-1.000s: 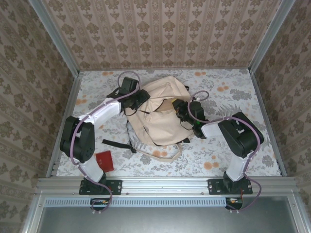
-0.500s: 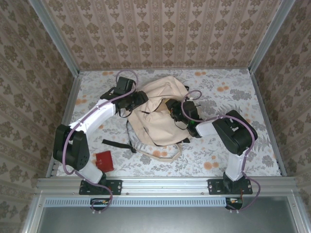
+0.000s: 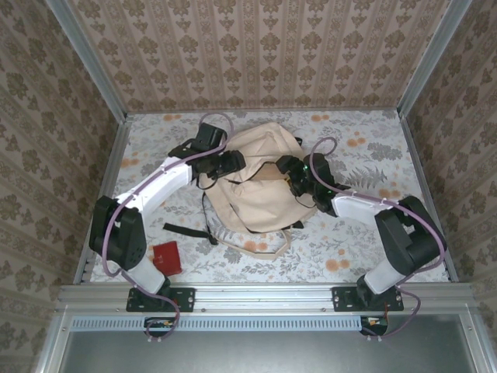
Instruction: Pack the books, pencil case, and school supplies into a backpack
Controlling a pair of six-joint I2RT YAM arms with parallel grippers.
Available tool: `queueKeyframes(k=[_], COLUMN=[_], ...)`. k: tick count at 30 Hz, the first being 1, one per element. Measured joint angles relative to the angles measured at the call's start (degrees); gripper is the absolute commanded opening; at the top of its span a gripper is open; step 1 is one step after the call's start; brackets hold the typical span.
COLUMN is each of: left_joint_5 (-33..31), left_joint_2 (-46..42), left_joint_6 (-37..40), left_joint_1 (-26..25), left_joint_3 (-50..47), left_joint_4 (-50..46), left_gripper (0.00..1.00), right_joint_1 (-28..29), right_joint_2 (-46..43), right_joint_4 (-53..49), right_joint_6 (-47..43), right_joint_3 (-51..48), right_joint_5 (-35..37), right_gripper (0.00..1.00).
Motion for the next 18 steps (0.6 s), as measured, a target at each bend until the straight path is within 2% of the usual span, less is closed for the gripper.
queueKeyframes(k=[5,7,15,18], left_joint_5=[-0.13,-0.07,1.25,1.68], left_joint_2=[1.29,2.1,6.99,8.94], left_joint_6=[1.9,2.34,2.71,2.97], left_joint_1=[-1.25,-1.84,-2.97,-3.3], left_joint_3=[3.02,4.09,5.86,6.86], left_joint_4=[-0.96,-1.18,-1.16,-1.25], left_gripper=[0.59,0.58,0.48,0.41], right_joint_1=[-4.22,-5.09,-5.16,-5.18], right_joint_2=[-1.11,-0.39,5.18,5.86], right_joint_4=[-9.79,-12.26,-13.53,-13.4], right_joint_6=[-6.01,-8.22,-13.22,-13.84], right_joint_3=[2.08,3.87,6.54,6.95], right_joint_5=[-5.84,-8.55,-16.37,-17.84], right_gripper=[0.65,0.58,0.31,0.25])
